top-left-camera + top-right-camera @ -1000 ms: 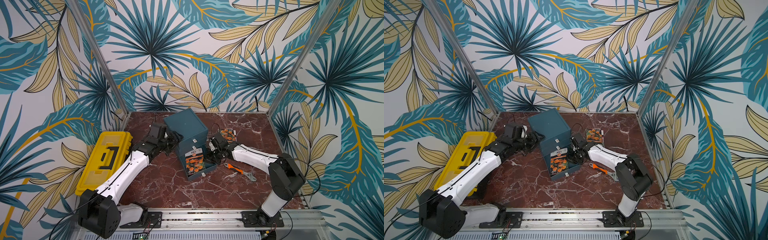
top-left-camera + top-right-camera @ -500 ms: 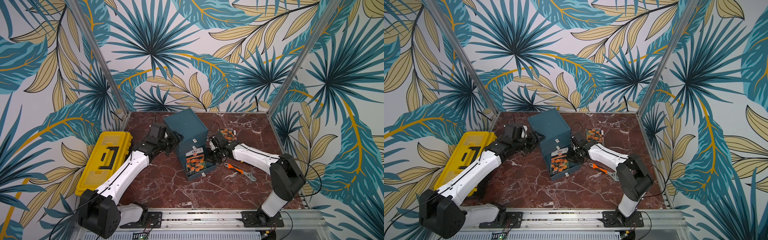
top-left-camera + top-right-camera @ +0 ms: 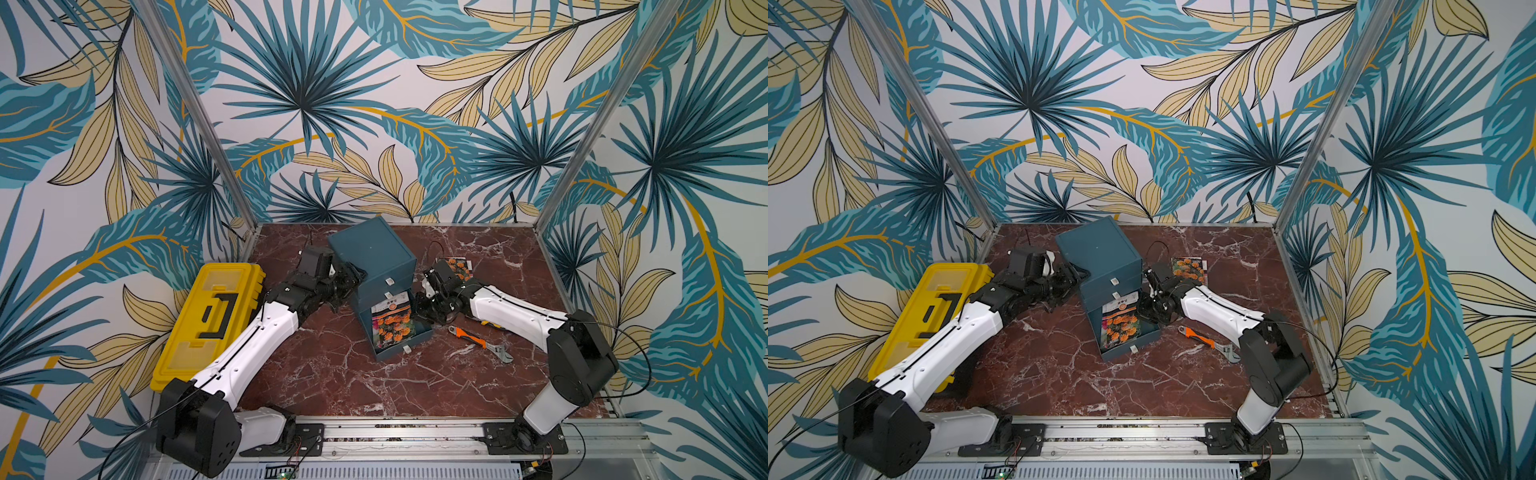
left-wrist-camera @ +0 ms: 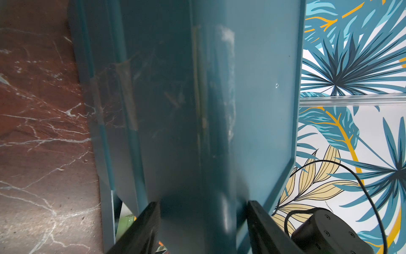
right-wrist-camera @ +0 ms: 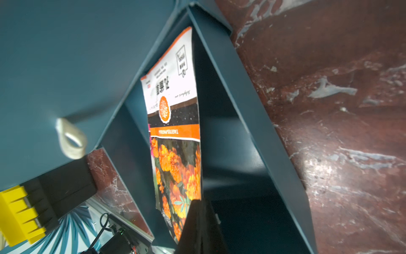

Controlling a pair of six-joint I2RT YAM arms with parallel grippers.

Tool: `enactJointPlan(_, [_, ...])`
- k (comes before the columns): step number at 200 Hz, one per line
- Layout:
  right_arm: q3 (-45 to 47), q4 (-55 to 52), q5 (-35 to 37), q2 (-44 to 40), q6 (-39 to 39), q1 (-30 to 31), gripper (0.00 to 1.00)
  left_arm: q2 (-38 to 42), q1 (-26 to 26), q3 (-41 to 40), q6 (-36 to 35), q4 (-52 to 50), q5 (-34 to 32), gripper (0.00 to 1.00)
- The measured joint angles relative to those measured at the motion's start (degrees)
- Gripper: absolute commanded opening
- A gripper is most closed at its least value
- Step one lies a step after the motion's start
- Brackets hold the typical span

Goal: Take the seed bags out of the drawer
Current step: Pick up the seed packet from the drawer, then place the seed packet at the center of the board.

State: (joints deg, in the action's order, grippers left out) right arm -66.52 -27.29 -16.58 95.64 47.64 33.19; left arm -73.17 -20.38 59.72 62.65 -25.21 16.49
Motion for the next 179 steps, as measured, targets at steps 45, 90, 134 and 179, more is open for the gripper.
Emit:
enactJointPlan(45, [-0.9, -0.46, -3.5, -2.89, 0.59, -2.21, 0.0, 0.09, 0.0, -0.15, 0.0, 0.15, -0.02, 0.66])
enactJointPlan(90, [-0.39, -3.69, -6.75, -6.91, -0.24, -4.46, 0.0, 0.09, 0.0, -0.24, 0.02, 0.33, 0.0, 0.66])
enactJointPlan(134, [3.58, -6.34, -9.42, -15.82, -1.44, -7.78, 0.0, 0.09, 0.0, -0.24, 0.17, 0.35, -0.02, 0.66])
enactJointPlan(179, [4.2, -9.09, -11.63, -22.93, -3.39, -14.32, 0.0, 0.09, 0.0, -0.24, 0.24, 0.35, -0.02, 0.66])
